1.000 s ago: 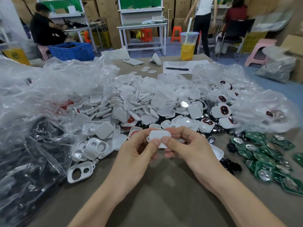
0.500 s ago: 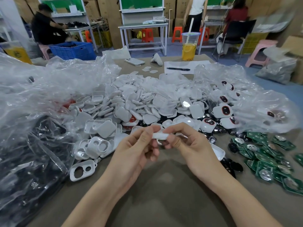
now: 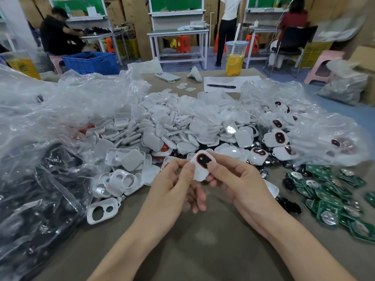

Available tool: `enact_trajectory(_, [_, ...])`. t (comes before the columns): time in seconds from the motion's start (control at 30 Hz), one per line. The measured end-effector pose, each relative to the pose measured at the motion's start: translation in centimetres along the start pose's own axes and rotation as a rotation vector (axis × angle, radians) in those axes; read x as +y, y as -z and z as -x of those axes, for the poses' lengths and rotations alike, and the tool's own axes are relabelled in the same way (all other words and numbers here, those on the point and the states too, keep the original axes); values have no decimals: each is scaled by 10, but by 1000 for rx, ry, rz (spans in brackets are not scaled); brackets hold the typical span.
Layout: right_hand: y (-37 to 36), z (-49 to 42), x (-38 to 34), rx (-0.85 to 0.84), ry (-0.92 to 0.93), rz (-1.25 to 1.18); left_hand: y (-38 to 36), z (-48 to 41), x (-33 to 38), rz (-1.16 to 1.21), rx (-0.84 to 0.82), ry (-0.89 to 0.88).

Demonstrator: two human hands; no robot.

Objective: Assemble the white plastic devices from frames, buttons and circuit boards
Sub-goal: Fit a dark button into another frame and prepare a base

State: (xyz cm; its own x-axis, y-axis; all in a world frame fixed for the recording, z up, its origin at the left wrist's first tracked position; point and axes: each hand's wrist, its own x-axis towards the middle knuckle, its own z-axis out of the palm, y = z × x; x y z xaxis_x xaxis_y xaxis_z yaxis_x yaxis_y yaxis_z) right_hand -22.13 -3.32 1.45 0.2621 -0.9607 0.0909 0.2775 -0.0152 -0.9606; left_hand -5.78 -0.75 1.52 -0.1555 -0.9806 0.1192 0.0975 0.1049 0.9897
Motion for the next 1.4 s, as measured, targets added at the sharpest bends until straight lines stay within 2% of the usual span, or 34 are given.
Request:
enact_trajectory(0.17, [-2,2,-4,-11,-25,-10,-3,0,-4,37,-85,67])
enact_trajectory(0.3, [-3,4,-6,-30,-3,72,-2,2,-4,-54,-9,55])
enact_trajectory(0.4, [-2,6,-5,12,45,256,-2,1,-3,-151,49,15])
enact_trajectory(0.6, [-1,9,-3,5,93,389,-2,1,-2,-224,21,-7])
enact_trajectory(1.4, [0,7,-2,-15,3,272,-2,4,0,-199,48,-8])
